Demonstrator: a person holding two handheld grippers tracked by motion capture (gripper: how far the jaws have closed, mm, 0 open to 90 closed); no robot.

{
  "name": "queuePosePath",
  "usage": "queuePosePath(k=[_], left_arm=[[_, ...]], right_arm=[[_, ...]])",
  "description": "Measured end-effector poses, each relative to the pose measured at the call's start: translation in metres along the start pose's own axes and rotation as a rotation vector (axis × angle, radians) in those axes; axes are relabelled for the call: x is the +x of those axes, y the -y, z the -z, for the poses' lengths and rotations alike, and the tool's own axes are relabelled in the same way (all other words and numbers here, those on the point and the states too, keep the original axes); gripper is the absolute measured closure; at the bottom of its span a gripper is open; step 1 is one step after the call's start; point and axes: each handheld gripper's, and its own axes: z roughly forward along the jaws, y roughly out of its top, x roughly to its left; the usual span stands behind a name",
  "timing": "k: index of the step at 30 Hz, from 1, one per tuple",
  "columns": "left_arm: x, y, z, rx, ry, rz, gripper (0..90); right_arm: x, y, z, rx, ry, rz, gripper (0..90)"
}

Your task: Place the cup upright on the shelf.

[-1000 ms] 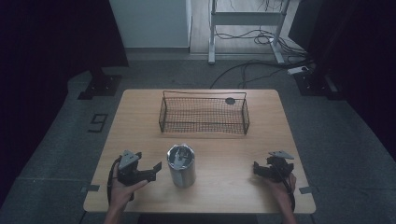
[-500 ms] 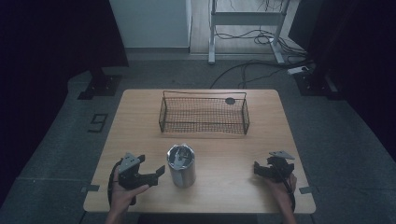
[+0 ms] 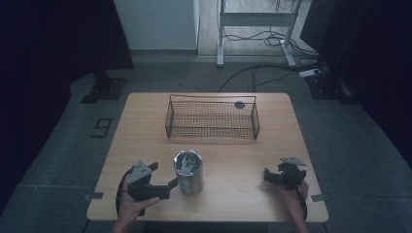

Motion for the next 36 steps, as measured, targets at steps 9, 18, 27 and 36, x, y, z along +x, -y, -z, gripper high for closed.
queuePosePath(k=[9,18,27,36], left_arm=[[-0.015,-0.001,-0.009,-0.002,0.056,-0.023,1.7],[-0.021,-0.001,-0.02,-0.005,0.058,-0.032,0.0],[-0.026,-0.007,-0.035,0.002,0.031,-0.018,0.0],[-0.032,-0.013,-0.054,0.013,0.016,-0.044,0.0]], right_arm=[[0.0,0.0,0.0,0.0,0.0,0.0,0.4],[0.0,0.0,0.0,0.0,0.002,0.001,0.6],[0.001,0.0,0.0,0.0,0.005,-0.002,0.6],[0.0,0.0,0.0,0.0,0.005,-0.001,0.6]])
